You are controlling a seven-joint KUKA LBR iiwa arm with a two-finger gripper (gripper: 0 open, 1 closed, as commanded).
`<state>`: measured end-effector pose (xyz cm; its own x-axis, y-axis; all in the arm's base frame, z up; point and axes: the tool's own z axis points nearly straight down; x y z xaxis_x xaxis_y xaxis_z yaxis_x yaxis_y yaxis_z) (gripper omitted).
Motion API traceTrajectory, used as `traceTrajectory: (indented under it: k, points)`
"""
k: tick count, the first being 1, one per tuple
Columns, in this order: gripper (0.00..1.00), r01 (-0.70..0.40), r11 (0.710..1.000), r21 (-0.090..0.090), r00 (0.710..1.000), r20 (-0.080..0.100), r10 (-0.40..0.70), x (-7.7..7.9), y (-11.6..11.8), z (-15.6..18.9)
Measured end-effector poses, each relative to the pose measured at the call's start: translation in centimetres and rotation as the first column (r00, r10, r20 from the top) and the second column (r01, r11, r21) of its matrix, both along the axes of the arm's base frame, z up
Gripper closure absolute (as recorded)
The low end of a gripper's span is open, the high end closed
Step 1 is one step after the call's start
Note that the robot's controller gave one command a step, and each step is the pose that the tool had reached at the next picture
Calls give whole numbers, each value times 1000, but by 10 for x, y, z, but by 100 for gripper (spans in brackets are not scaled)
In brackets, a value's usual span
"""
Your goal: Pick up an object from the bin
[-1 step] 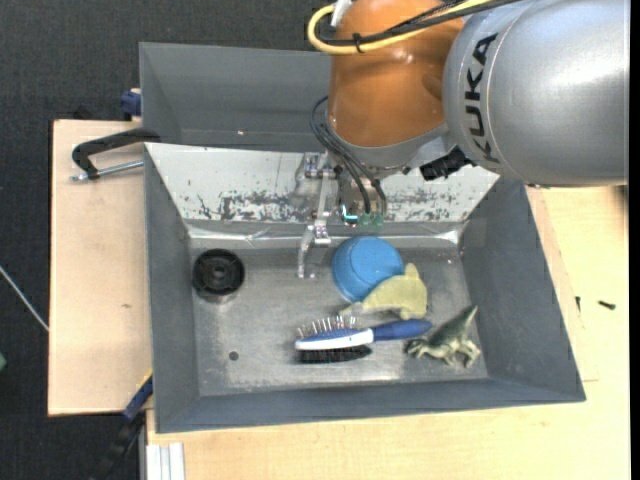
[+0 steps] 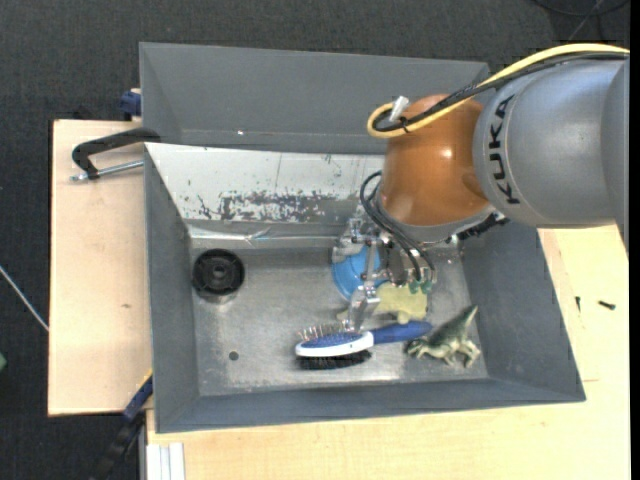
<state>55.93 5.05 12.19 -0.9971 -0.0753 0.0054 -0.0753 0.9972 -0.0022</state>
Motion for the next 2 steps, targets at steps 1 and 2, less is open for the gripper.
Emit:
traceTrajectory:
  k: [1, 2]
  points:
    - [0, -219, 976, 1, 976, 13, 219, -8, -29, 41]
    - [0, -334, 942, -1, 942, 27, 334, 5, -35, -16]
